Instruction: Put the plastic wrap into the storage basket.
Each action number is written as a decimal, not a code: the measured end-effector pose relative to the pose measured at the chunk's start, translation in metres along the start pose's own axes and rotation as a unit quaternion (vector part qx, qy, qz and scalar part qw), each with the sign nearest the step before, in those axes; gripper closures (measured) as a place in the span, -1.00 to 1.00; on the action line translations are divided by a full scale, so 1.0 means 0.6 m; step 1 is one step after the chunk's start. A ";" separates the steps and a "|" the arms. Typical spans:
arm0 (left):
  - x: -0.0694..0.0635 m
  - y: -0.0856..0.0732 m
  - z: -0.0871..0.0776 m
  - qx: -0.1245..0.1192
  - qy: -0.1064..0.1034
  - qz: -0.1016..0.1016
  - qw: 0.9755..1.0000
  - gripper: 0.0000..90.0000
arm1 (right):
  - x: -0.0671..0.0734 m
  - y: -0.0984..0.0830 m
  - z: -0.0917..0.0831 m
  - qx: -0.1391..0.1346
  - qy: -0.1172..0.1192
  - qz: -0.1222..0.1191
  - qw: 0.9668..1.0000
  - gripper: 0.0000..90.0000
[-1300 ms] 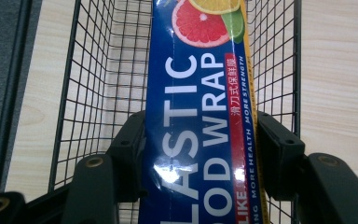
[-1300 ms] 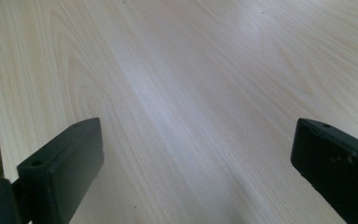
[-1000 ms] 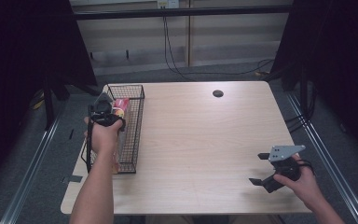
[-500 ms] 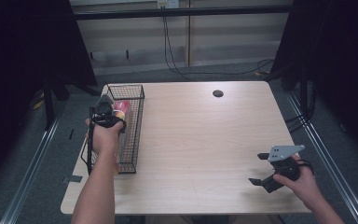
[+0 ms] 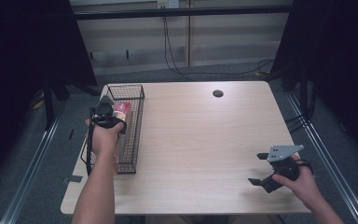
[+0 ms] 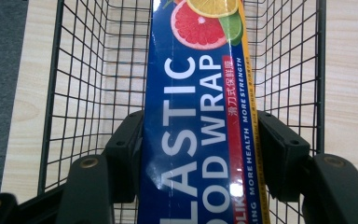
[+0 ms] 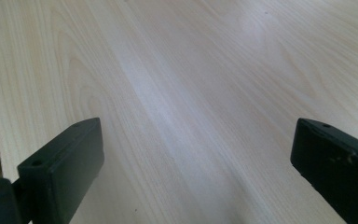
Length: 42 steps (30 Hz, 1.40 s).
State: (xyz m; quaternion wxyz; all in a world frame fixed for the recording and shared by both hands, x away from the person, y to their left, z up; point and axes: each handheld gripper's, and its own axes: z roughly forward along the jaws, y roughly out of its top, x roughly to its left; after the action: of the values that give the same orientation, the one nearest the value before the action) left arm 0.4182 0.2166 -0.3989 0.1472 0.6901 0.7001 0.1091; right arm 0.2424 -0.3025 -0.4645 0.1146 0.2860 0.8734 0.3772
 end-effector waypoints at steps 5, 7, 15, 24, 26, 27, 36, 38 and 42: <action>0.000 0.001 -0.012 -0.006 -0.006 -0.001 1.000 -0.15 | 0.000 0.003 -0.002 -0.003 -0.003 -0.001 1.000 -0.95; 0.001 0.002 -0.019 -0.008 -0.005 0.003 1.000 -0.15 | 0.001 0.004 -0.002 -0.002 -0.002 -0.001 1.000 -0.95; -0.006 0.006 -0.047 -0.027 -0.021 0.009 0.999 -0.26 | 0.001 0.005 -0.003 -0.006 -0.003 -0.003 1.000 -0.95; -0.029 0.008 -0.071 -0.043 -0.041 0.025 0.998 -0.39 | 0.002 0.010 -0.001 -0.007 -0.002 -0.007 1.000 -0.95; -0.036 0.007 -0.075 -0.049 -0.050 0.028 0.997 -0.43 | 0.002 0.010 -0.002 -0.007 -0.002 -0.007 1.000 -0.95; -0.039 0.006 -0.077 -0.050 -0.055 0.032 0.997 -0.44 | 0.002 0.010 -0.001 -0.007 -0.001 -0.007 1.000 -0.95; -0.067 0.001 -0.085 -0.061 -0.078 0.056 0.994 -0.51 | 0.004 0.012 -0.001 -0.006 0.002 -0.006 1.000 -0.95; -0.074 0.000 -0.087 -0.065 -0.086 0.060 0.992 -0.52 | 0.003 0.012 0.000 -0.005 0.001 -0.008 1.000 -0.95; -0.090 -0.002 -0.092 -0.068 -0.097 0.074 0.990 -0.54 | 0.004 0.012 0.001 -0.003 0.000 -0.007 1.000 -0.95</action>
State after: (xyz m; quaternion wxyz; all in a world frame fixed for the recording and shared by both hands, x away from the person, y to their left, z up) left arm 0.3977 0.1653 -0.3450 0.2526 0.7356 0.6206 0.0998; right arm 0.2433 -0.2970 -0.4596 0.1180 0.2790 0.8742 0.3794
